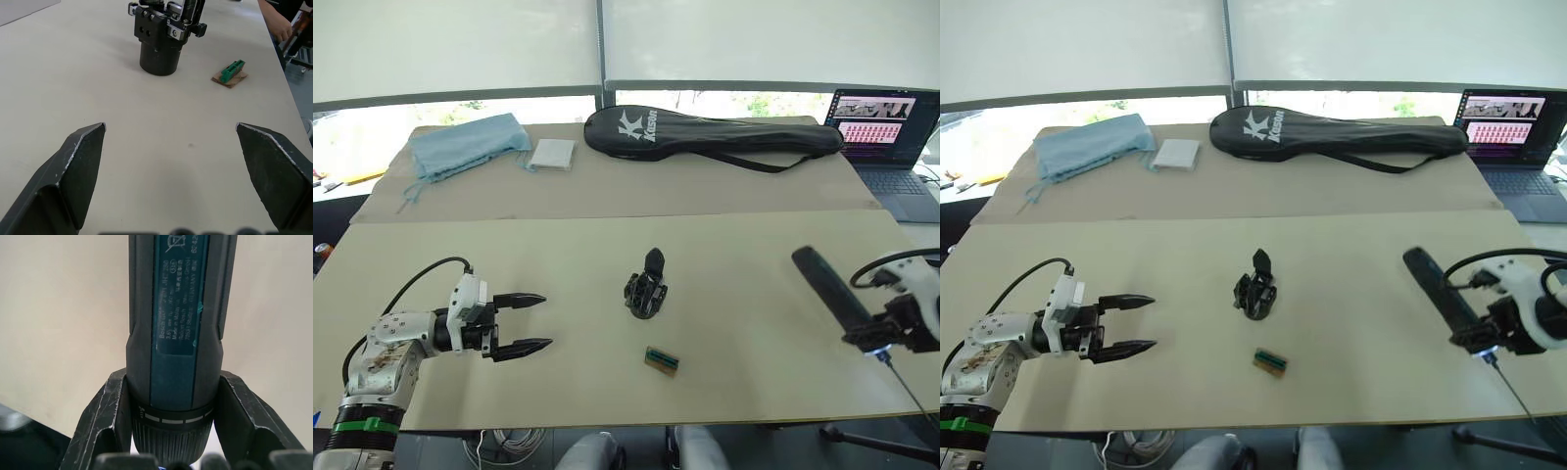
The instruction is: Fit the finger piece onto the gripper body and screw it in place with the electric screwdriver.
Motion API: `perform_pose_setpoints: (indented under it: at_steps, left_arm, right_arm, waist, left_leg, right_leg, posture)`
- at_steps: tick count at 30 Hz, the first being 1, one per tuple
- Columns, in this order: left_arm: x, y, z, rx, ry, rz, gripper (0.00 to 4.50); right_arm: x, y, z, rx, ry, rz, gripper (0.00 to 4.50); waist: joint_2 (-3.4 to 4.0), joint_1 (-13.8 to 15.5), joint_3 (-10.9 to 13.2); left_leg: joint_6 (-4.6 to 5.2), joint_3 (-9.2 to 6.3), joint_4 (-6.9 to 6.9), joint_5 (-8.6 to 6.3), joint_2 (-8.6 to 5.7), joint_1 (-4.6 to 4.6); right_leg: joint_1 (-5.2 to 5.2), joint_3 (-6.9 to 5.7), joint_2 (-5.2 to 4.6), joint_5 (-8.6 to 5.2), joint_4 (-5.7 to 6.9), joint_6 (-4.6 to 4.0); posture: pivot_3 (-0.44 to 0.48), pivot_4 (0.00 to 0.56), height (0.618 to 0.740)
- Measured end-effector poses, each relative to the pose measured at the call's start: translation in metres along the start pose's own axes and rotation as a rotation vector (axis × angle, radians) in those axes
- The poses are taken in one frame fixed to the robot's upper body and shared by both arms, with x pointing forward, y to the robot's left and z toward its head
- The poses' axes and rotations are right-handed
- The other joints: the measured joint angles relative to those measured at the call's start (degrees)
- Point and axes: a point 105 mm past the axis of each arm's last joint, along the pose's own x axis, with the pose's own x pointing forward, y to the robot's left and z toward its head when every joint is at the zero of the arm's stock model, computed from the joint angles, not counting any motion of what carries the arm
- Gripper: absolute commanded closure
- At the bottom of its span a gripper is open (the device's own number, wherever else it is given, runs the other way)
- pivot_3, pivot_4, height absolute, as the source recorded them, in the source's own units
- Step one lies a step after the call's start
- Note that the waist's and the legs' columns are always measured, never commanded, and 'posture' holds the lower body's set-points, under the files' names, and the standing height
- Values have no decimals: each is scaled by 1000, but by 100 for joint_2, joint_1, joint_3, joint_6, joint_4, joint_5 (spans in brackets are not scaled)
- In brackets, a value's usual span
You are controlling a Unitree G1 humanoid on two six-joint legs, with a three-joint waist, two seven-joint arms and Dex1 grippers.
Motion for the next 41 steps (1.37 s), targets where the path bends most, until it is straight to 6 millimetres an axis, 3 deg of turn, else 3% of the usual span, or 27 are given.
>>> perform_pose_setpoints:
  at_steps: [9,11,16,21,25,27,31,37,39,41]
  left_arm:
    - [2,2,-4,-87,52,43,10]
    - [1,2,-5,-84,57,54,0]
    - [-2,6,-7,-78,93,85,0]
    - [-9,15,-4,-9,113,155,0]
    - [-22,29,-3,24,115,263,0]
    - [-29,31,-4,36,131,286,0]
    - [-42,32,-12,45,179,312,0]
    - [-55,32,-19,64,207,350,0]
    - [-60,30,-21,72,208,379,0]
    - [-63,28,-23,72,211,396,0]
  right_arm:
    - [10,-17,12,-30,24,-39,2594]
    - [13,-17,14,-32,18,-40,1520]
    - [15,-17,20,-29,-12,-33,33]
    - [4,-18,21,-22,-68,-16,33]
    - [-29,-14,31,-105,-200,-4,33]
    - [-49,-3,44,-234,-336,32,33]
    - [-63,35,63,-506,-604,143,33]
    - [-51,85,75,-753,-911,167,33]
    - [-40,114,70,-879,-1014,231,33]
    - [-32,121,67,-880,-1032,264,33]
  waist:
    - [-19,-4,23]
    - [-51,-4,21]
    - [-83,-16,18]
    - [-72,23,22]
    - [-55,25,25]
    - [-56,16,25]
    - [-67,-11,20]
    - [-78,14,16]
    - [-87,20,17]
    - [-83,14,20]
  left_leg:
    - [-18,-3,1,9,6,4]
    - [-20,-3,11,9,6,5]
    - [-47,-3,27,-7,4,6]
    - [-50,-4,25,-1,4,3]
    - [-53,-3,25,-1,4,3]
    - [-53,-4,24,-2,6,7]
    - [-49,-3,25,0,16,14]
    - [-51,-1,29,0,7,21]
    - [-52,-8,23,0,14,51]
    - [-55,-3,23,-3,3,64]
  right_leg:
    - [4,-5,6,9,8,-7]
    - [9,-3,8,15,7,-5]
    - [16,-3,12,26,4,0]
    - [7,-9,13,26,7,-2]
    - [8,-11,15,26,8,-2]
    - [13,-10,19,26,6,-2]
    - [19,-10,27,26,7,-2]
    - [23,-13,24,29,13,-1]
    - [52,-17,28,27,7,-3]
    - [64,-17,24,27,7,-2]
  posture:
    - [0,150,740]
    - [0,150,740]
    - [0,150,740]
    - [0,150,740]
    - [0,150,740]
    - [0,150,740]
    - [0,150,740]
    - [0,150,740]
    - [0,150,740]
    - [0,150,740]
